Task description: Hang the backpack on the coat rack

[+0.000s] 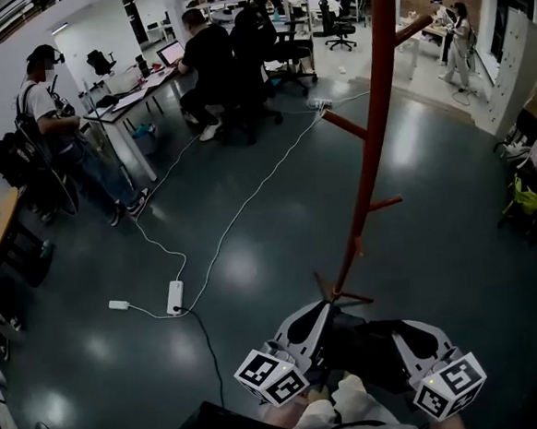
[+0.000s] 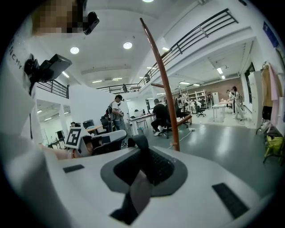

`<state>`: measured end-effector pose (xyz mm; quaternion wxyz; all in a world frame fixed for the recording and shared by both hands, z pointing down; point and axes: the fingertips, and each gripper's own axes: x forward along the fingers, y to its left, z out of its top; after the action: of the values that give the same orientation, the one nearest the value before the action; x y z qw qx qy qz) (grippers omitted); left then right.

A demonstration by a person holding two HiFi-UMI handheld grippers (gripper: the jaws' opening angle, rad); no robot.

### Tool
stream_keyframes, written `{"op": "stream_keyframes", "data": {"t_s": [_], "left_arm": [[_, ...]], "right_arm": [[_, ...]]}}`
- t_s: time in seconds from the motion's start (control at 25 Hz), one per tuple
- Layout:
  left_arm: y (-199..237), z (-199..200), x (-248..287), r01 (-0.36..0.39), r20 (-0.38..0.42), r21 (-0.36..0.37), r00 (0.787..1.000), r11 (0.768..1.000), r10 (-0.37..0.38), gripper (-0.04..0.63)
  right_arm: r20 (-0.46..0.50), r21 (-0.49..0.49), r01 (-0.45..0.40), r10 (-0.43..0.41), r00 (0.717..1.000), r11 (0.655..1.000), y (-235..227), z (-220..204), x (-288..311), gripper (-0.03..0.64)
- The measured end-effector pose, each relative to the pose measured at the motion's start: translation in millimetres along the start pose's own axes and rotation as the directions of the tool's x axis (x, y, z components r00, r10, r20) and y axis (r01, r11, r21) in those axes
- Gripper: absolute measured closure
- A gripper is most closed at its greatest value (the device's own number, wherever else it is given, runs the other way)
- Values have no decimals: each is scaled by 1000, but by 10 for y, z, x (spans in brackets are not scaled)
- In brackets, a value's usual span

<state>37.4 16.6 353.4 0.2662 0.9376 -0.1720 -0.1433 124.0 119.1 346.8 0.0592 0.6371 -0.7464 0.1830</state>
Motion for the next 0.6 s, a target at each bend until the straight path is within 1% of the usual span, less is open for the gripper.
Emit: {"op": "stream_keyframes", "data": {"t_s": [0.16,0.36,0.48,0.6], "left_arm": [[202,-79,106,-36,2,-12,999,999,36,586],[478,-38,209,-92,-7,-15,996,996,92,586],[653,-4,381,-118,-6,3,993,993,118,586],[760,46,585,-149,9,5,989,989,149,586]], "right_arm": [[-17,5,-21,21,1000,1000,-187,-13,240,571],[-68,-25,-92,90,994,995,-238,-35,591,571],[-88,-34,-136,132,987,990,-359,-34,782,571],[-109,-48,-175,169,980,983,-504,35,929,571]]}}
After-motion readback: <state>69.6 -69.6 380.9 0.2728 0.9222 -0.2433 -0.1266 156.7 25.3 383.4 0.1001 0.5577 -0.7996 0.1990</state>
